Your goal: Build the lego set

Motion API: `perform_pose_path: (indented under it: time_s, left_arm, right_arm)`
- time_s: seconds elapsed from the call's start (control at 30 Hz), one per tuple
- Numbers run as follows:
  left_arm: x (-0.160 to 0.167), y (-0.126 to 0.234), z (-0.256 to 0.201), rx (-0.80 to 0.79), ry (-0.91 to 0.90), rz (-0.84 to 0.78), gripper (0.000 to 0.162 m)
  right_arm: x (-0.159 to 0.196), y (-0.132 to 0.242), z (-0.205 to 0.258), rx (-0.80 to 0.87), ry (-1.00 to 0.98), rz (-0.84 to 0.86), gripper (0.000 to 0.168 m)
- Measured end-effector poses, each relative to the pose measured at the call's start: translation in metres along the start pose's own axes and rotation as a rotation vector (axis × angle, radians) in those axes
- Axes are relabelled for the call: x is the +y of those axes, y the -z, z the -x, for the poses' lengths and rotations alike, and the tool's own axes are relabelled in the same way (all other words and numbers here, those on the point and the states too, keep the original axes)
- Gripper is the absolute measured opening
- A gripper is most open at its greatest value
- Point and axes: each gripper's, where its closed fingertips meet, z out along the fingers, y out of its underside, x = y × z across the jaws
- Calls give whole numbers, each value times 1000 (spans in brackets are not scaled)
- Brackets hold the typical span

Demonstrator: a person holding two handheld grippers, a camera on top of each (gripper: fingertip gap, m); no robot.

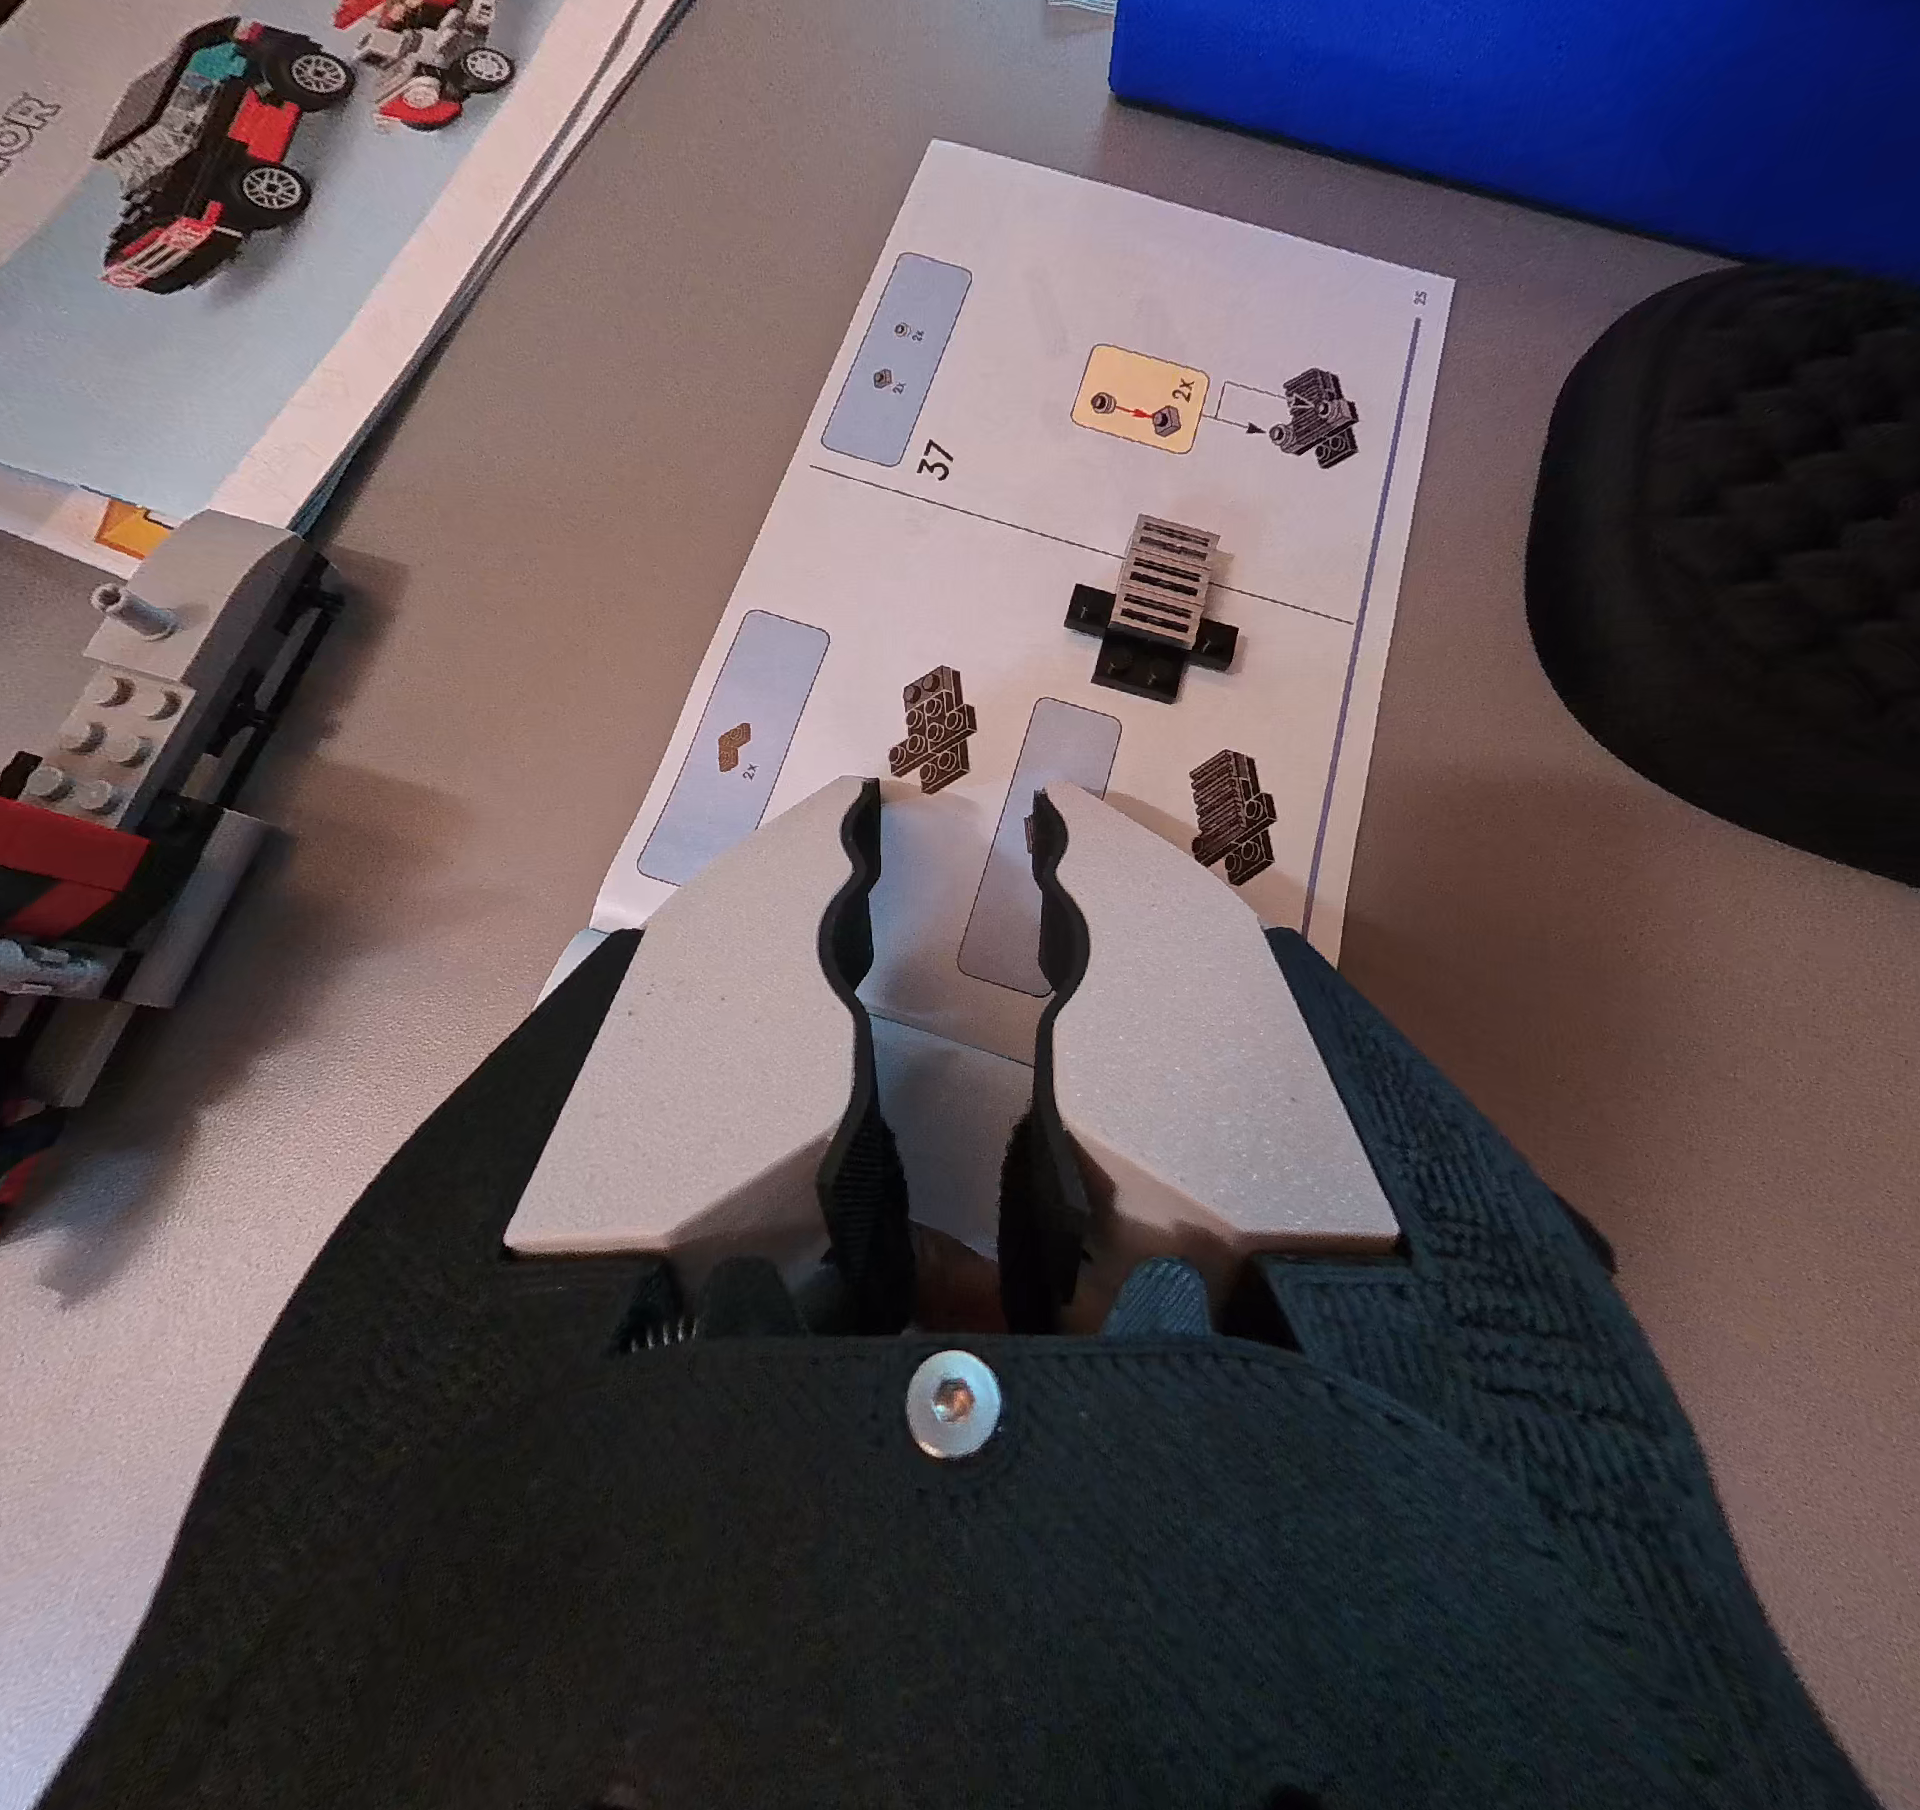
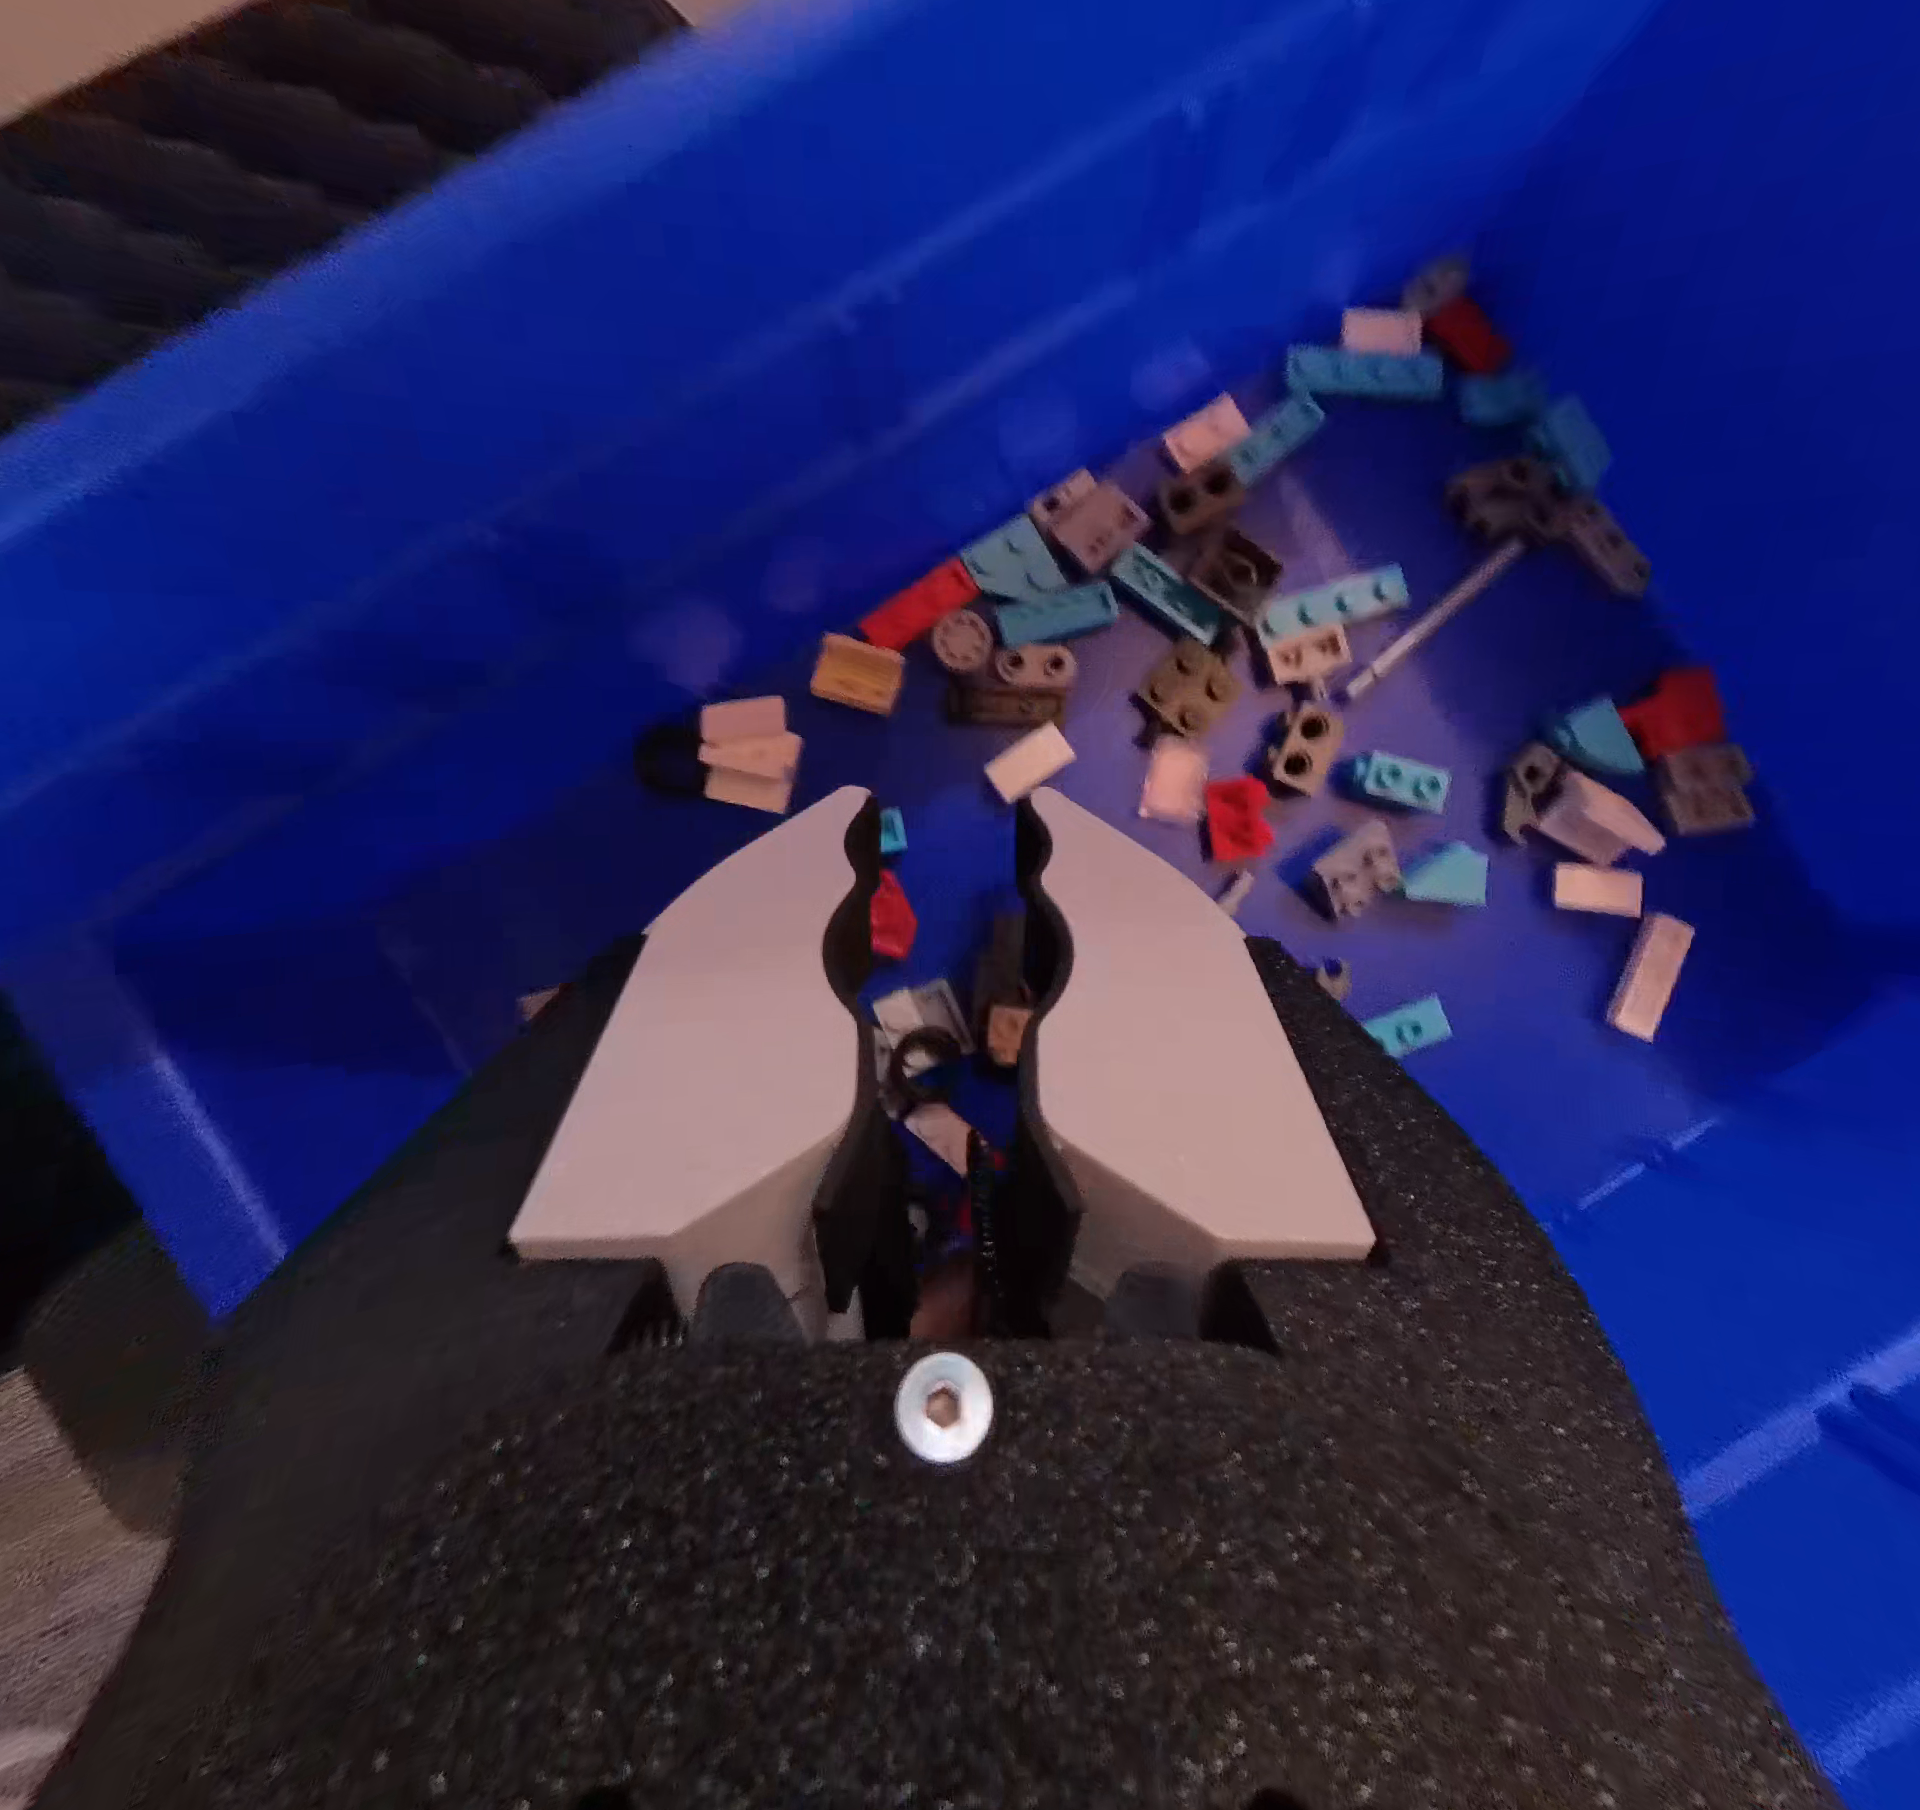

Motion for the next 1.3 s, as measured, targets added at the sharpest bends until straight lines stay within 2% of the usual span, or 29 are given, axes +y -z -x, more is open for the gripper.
perform_pose_path:
  time_s: [0.17,0.3,0.4,0.47,0.6,0.67,0.87,0.93,1.0,1.2,1.3]
  left_arm:
    - [0,0,0,3,5,-1,28]
    - [0,0,0,3,5,0,28]
    - [0,0,0,2,4,0,28]
    - [0,0,0,3,5,-1,28]
    - [0,0,0,3,4,0,28]
    - [0,0,0,4,5,-1,28]
    - [0,0,0,6,7,-1,28]
    - [0,0,0,7,9,-1,28]
    - [0,0,0,7,8,-1,28]
    - [0,0,0,3,5,-1,28]
    - [0,0,0,4,6,-1,28]
  right_arm:
    - [-15,-10,-5,47,-24,-60,30]
    - [-28,-21,-10,69,-14,-98,53]
    - [-20,-32,-14,83,-24,-32,62]
    - [-21,-32,-15,72,-52,-43,60]
    - [-16,-30,-8,24,-99,-32,33]
    - [-9,-27,-11,61,-117,-12,22]
    - [15,-11,-8,106,-258,60,9]
    - [26,-4,-7,127,-312,97,10]
    - [36,4,-9,159,-344,126,17]
    - [35,32,-14,221,-379,37,36]
    - [29,43,-10,197,-378,-20,37]
